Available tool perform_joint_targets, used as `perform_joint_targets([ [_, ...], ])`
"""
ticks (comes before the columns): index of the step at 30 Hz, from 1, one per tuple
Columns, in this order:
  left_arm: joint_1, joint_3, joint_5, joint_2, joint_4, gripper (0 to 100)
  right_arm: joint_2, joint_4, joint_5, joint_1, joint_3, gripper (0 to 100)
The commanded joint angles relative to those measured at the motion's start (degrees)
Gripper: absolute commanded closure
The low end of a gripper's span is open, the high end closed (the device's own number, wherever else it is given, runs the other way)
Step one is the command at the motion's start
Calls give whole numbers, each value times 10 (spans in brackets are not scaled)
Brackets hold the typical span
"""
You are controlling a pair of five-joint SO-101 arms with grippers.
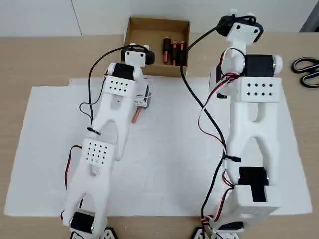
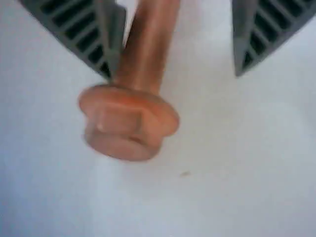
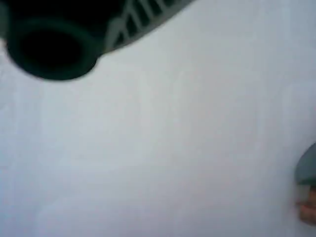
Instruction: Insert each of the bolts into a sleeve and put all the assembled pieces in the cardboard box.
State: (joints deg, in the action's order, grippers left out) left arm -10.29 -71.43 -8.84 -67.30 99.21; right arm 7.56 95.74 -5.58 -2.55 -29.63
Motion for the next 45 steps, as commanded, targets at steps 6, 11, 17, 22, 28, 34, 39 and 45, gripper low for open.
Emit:
perform_joint_targets([
  [6, -15, -23, 1, -4, -2, 949, -2, -7, 2, 0, -2, 992],
  [11, -23, -23, 1, -3, 0, 949, -2, -7, 2, 0, -2, 992],
  [17, -52, -63, 1, 25, 12, 949, -2, -7, 2, 0, -2, 992],
  [22, -47, -60, 1, 87, 13, 949, -1, -7, 2, 0, -2, 992],
  [28, -47, -23, 3, 160, 13, 949, -1, -12, 2, 0, -2, 992],
  [34, -47, 29, 37, 186, 11, 947, -1, -15, 2, 0, -2, 992],
  [39, -47, 43, 37, 147, 5, 941, -1, -15, 2, 0, -2, 992],
  [45, -47, 43, 34, 115, 4, 863, -1, -13, 2, 0, -2, 992],
])
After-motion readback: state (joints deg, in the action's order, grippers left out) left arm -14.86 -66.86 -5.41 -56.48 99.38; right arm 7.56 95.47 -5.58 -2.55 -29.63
